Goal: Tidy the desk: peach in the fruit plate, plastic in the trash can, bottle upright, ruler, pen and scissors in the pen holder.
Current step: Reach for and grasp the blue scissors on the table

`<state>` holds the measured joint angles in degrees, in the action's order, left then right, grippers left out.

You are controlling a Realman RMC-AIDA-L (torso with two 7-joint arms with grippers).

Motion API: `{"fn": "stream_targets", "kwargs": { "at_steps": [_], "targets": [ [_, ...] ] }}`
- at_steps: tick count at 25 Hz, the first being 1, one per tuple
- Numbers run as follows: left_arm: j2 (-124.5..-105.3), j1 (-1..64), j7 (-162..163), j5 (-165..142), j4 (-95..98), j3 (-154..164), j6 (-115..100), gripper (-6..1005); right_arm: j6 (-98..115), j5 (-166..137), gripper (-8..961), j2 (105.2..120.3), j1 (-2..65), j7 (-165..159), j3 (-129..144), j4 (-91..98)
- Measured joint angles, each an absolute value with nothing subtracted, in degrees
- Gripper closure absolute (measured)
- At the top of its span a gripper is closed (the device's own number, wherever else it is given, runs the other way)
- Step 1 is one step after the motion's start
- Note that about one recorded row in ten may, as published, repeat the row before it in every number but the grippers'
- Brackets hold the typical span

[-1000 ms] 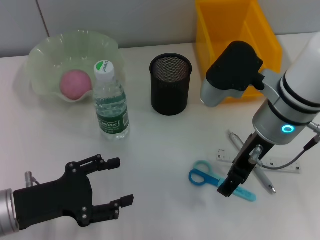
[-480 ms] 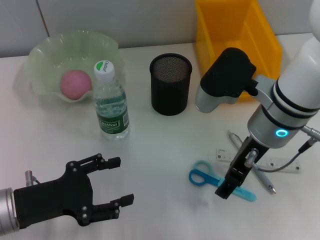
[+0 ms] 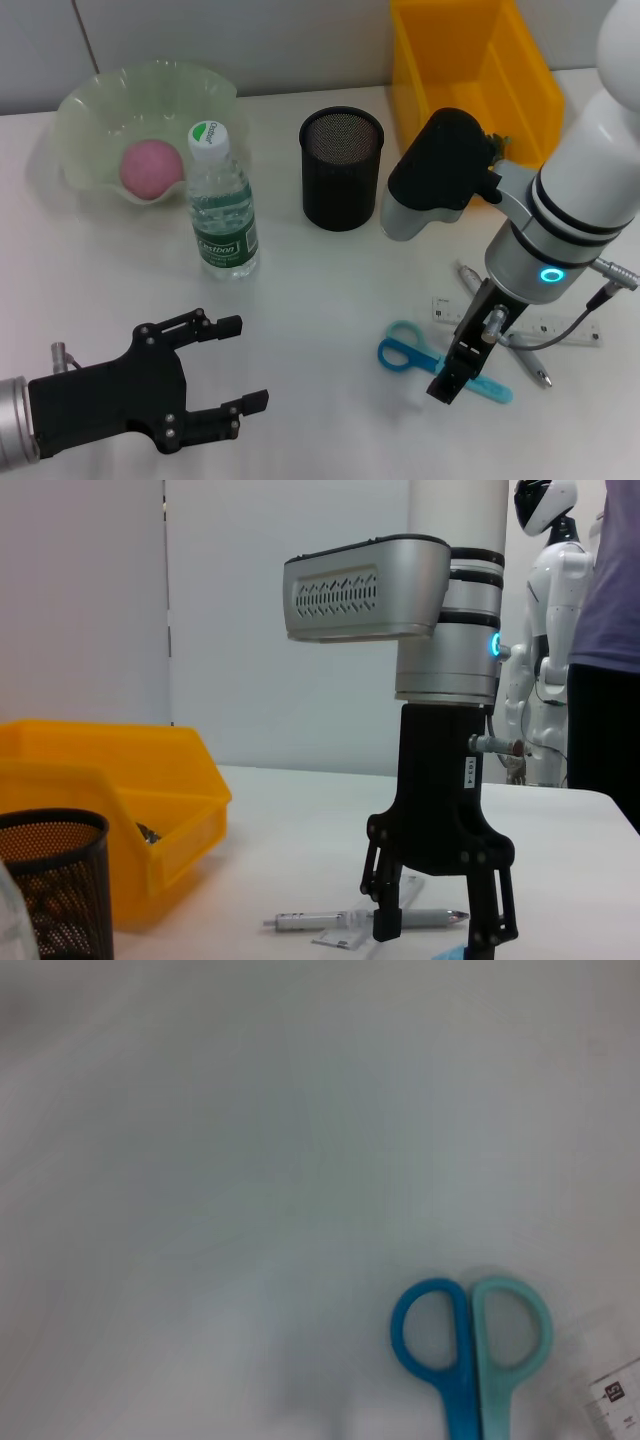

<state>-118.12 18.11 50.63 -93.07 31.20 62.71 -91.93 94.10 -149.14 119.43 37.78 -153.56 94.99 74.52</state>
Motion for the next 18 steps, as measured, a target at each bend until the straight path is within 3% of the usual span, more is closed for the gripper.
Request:
{"fn": "stream_targets", "kwargs": {
  "at_steps": [18],
  "targets": [
    [-118.19,18.2,50.6,-93.1,31.2,62.8,-91.9,202,92.3,-149.1,112,119.45,38.5,-153.5,95.4,71.8]
  ]
}}
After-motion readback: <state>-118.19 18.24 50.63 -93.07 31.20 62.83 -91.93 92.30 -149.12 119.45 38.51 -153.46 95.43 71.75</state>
